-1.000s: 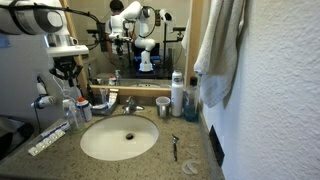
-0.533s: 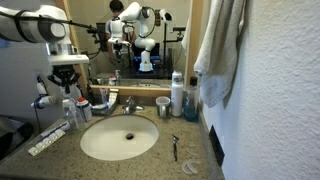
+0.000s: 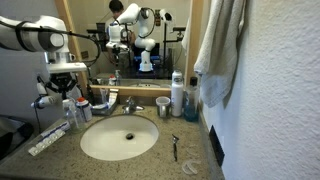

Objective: Press the pump of the pump bottle

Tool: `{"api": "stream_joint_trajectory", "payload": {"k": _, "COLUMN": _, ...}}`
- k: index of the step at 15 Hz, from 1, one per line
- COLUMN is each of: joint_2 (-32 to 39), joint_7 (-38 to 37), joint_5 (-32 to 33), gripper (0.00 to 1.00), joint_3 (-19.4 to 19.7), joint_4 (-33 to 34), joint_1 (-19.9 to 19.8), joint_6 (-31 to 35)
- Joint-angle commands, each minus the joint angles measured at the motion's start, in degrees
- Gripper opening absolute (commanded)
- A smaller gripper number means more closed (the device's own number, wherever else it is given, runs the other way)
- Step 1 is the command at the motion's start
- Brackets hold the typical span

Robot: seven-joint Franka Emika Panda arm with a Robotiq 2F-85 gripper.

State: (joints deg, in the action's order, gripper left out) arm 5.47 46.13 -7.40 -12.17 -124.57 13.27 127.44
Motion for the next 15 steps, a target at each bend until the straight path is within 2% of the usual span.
{"api": "stream_joint_trajectory", "payload": {"k": 1, "joint_2": 1.5, "joint_7": 1.5, "joint_5": -0.4, "gripper": 0.05, "joint_3": -1.0, "joint_4": -0.3, "joint_1": -0.8, "joint_6": 3.4}}
{"api": "stream_joint_trajectory", "payload": {"k": 8, "joint_2": 4.6, "joint_7": 1.5, "joint_5": 0.8, "gripper": 0.04, "joint_3": -1.0, "joint_4": 0.8, "joint_1": -2.0, "joint_6": 6.0}}
{"api": "stream_joint_trajectory", "payload": {"k": 15, "joint_2": 4.7, "joint_7": 3.2, "joint_5": -0.5, "gripper": 0.05, "joint_3": -1.7, "joint_4": 2.1, "joint_1": -2.5, "joint_6": 5.5}}
